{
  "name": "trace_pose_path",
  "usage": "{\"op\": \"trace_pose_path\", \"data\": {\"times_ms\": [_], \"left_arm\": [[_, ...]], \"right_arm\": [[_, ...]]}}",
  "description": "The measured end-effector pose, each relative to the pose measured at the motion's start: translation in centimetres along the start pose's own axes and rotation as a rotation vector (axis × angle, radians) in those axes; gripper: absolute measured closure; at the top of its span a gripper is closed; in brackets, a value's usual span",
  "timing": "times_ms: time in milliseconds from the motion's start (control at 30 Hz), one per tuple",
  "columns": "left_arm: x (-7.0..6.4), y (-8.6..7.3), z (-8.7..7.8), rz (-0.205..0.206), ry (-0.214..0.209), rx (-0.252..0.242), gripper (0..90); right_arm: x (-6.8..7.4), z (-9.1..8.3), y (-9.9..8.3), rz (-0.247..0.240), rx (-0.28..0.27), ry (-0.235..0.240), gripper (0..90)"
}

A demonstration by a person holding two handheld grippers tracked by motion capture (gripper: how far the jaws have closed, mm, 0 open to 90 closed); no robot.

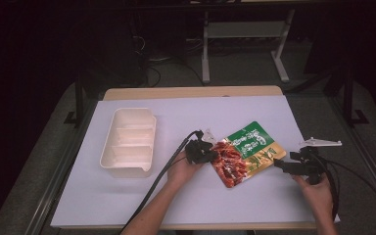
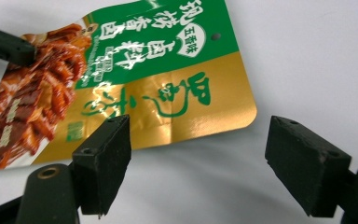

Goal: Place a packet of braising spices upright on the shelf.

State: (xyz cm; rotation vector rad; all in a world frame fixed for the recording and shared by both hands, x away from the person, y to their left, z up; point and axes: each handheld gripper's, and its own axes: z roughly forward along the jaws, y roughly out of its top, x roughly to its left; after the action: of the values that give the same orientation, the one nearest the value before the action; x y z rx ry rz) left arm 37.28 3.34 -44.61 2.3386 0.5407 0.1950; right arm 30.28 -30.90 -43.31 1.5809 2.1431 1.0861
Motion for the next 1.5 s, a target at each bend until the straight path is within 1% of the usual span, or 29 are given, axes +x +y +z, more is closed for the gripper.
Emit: {"op": "trace_pose_path", "data": {"times_ms": [100, 133, 267, 300, 333, 400, 467, 500, 567, 600, 633, 667, 700, 733, 767, 800, 833, 867, 900, 933, 1000, 1033, 1067, 1167, 1267, 1300, 1367, 1400, 1500], "left_arm": [[0.0, 0.0, 0.0, 0.002, 0.000, 0.000, 89.9], [0.0, 0.0, 0.0, -0.002, -0.001, 0.000, 89.9], [0.1, -0.1, 0.0, -0.011, -0.009, -0.005, 89.9], [0.1, 0.0, 0.0, -0.011, -0.009, -0.003, 89.9], [0.1, 0.0, 0.0, -0.005, -0.005, 0.001, 89.9], [0.1, 0.0, 0.0, -0.003, -0.002, 0.000, 89.9], [0.0, 0.0, 0.0, -0.003, -0.002, 0.000, 89.9], [0.0, 0.0, 0.0, -0.003, 0.000, 0.000, 89.9], [0.0, 0.0, 0.0, 0.002, 0.001, 0.000, 89.9], [0.0, 0.0, 0.0, 0.004, 0.002, 0.001, 89.9], [0.0, 0.0, 0.0, 0.004, 0.003, 0.001, 89.9], [0.0, 0.0, 0.0, 0.004, 0.002, 0.001, 89.9], [0.0, 0.0, 0.0, 0.005, 0.001, 0.001, 89.9], [0.0, 0.0, 0.0, 0.005, 0.001, 0.001, 89.9], [0.0, 0.0, 0.0, 0.005, 0.001, -0.001, 89.9], [0.0, 0.0, 0.0, 0.003, 0.000, 0.000, 89.9], [0.0, 0.0, 0.0, 0.003, 0.000, 0.000, 89.9], [0.0, 0.0, 0.0, 0.004, 0.001, 0.000, 89.9], [-0.1, 0.0, 0.0, 0.005, 0.004, 0.001, 89.9], [-0.1, 0.0, 0.0, 0.005, 0.006, 0.000, 89.9], [-0.1, 0.0, 0.0, 0.008, 0.009, -0.001, 89.9], [-0.1, 0.0, 0.0, 0.009, 0.009, -0.001, 89.9], [-0.1, 0.0, 0.0, 0.006, 0.007, -0.001, 89.9], [-0.1, 0.0, 0.0, 0.005, 0.006, -0.001, 89.9], [-0.2, 0.0, 0.0, 0.011, 0.012, -0.002, 89.9], [-0.2, 0.0, 0.0, 0.014, 0.015, -0.003, 89.9], [-0.2, 0.0, 0.0, 0.014, 0.015, -0.002, 89.9], [-0.2, -0.1, 0.0, 0.010, 0.015, -0.004, 89.9], [-0.2, -0.2, 0.0, 0.006, 0.013, -0.013, 89.8]], "right_arm": [[-0.2, 0.5, 0.2, 0.014, 0.008, -0.001, 22.0], [-0.4, 0.8, 0.2, 0.027, 0.016, 0.005, 22.4], [-0.6, 1.1, 0.1, 0.037, 0.029, -0.002, 22.7], [-0.6, 1.2, 0.1, 0.048, 0.026, 0.017, 25.4], [-0.6, 1.2, 0.1, 0.048, 0.026, 0.017, 25.4], [-0.1, 1.4, 0.1, 0.032, 0.031, 0.037, 27.3], [0.0, 1.4, 0.2, 0.022, 0.029, 0.036, 28.1], [0.2, 1.4, 0.2, 0.017, 0.027, 0.040, 29.8], [0.3, 1.5, 0.3, 0.023, 0.021, 0.074, 33.1], [0.4, 1.5, 0.4, 0.021, 0.012, 0.094, 38.2], [0.4, 1.5, 0.4, 0.021, 0.012, 0.094, 38.2], [0.5, 1.5, 0.4, 0.021, 0.008, 0.104, 39.0], [0.6, 1.5, 0.5, 0.023, 0.005, 0.108, 42.9], [0.6, 1.5, 0.5, 0.023, 0.005, 0.108, 42.9], [0.6, 1.5, 0.6, 0.031, -0.006, 0.119, 44.9], [0.6, 1.5, 0.7, 0.043, -0.020, 0.139, 51.2], [0.6, 1.5, 0.7, 0.043, -0.020, 0.139, 51.2], [0.5, 1.6, 0.8, 0.056, -0.022, 0.156, 54.1], [0.5, 1.9, 0.9, 0.074, -0.005, 0.160, 57.8], [0.5, 1.9, 0.9, 0.074, -0.005, 0.160, 57.8], [0.5, 2.4, 0.9, 0.085, 0.008, 0.172, 61.9], [0.6, 2.7, 0.9, 0.085, 0.017, 0.171, 66.9], [0.6, 2.7, 0.9, 0.085, 0.017, 0.171, 66.9], [0.8, 2.9, 1.0, 0.099, 0.013, 0.198, 72.3], [1.0, 3.3, 1.3, 0.111, 0.013, 0.210, 72.9], [1.3, 3.8, 1.4, 0.110, 0.028, 0.200, 71.4], [1.4, 4.0, 1.4, 0.108, 0.035, 0.197, 71.2], [1.5, 4.5, 1.5, 0.124, 0.040, 0.198, 71.1], [1.5, 4.8, 1.6, 0.133, 0.044, 0.196, 71.7]]}}
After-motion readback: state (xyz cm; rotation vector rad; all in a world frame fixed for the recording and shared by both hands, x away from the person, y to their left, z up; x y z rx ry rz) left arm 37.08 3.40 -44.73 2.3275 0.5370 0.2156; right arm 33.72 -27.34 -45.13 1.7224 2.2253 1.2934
